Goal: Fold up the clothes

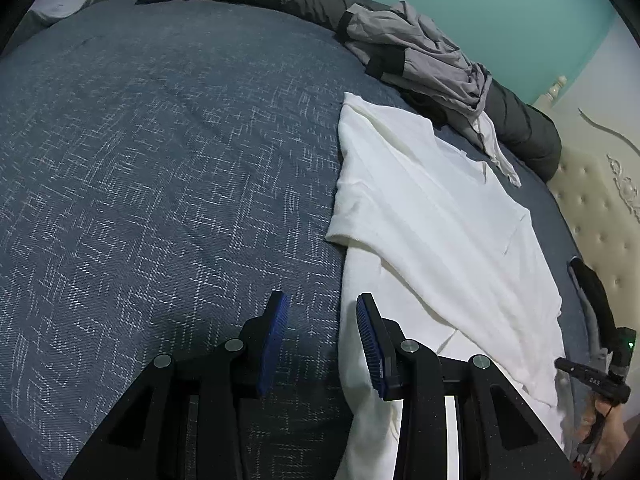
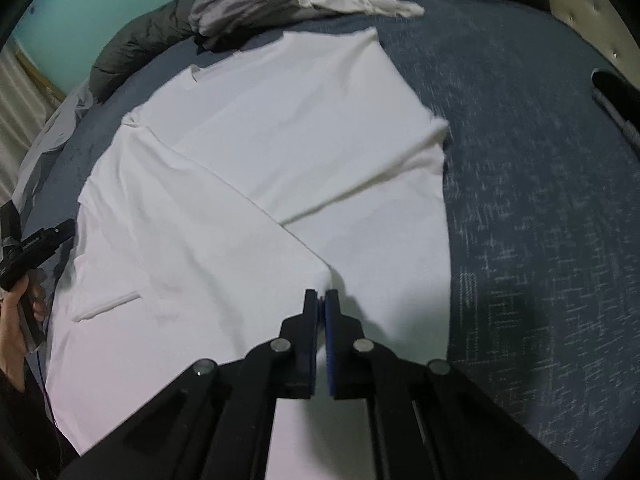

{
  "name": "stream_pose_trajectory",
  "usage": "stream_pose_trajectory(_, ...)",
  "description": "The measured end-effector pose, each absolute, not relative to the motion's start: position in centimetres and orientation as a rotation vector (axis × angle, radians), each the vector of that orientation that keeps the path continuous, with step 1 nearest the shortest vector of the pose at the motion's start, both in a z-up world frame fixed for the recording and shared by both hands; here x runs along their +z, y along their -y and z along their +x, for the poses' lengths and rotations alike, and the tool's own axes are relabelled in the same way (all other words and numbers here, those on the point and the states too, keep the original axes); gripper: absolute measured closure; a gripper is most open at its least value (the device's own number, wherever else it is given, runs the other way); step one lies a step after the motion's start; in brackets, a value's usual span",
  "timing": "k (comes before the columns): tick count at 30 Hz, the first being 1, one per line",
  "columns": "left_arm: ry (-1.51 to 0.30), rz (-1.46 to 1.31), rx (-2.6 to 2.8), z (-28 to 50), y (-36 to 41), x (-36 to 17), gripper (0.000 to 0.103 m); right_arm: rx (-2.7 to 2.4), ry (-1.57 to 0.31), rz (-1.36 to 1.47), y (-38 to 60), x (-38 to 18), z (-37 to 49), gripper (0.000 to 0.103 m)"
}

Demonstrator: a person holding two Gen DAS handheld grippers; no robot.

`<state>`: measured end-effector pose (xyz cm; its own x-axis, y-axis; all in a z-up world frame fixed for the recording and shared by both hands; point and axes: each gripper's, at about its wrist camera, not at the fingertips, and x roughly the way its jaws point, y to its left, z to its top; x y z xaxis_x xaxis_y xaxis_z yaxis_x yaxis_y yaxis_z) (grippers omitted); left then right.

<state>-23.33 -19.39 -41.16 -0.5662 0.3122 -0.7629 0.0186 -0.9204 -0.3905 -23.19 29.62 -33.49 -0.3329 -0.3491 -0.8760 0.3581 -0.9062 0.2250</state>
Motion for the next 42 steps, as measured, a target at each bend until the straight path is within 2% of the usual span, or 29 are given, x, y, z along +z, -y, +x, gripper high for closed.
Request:
stream_pose_trajectory(6,0.545,-1.376,2.589,-23.5,19.8,-41.5,0.064,-2.329,0.049,1.428,-31.8,-30.9,-23.4,0.101)
stream_pose_trajectory(18,0.514,-1.355,2.581,-24.7,19.5,-41.5,0.064,-2.367,0.145,1.526,-33.7,-32.7,-23.8,0.101)
stream_pose_trajectory(32,0.512,-1.286,2.506,-28.1,18.9,-42.1,0.064,-2.350,0.128,1.551,-33.2,-33.4,-24.0,0.101)
stream_pose_trajectory(34,0.488,-1.276,2.500,-28.6,18.4,-42.0,0.069,-2.348,0.126,1.553,-33.2,-33.6,-24.0,0.101)
stream_pose_trajectory(36,0.448,-1.268,2.499,-29.0,17.9,-42.0,0.089,-2.346,0.127,1.554,-33.1,-33.5,-24.0,0.101)
stream_pose_trajectory(39,0.405,-1.240,2.522,-29.0,17.5,-41.3,0.098,-2.345,0.124,1.552,-33.0,-33.5,-24.1,0.101)
stream_pose_trajectory(42,0.378,-1.181,2.563,-28.2,17.9,-39.5,0.099,-2.338,0.135,1.545,-32.9,-33.4,-24.1,0.101)
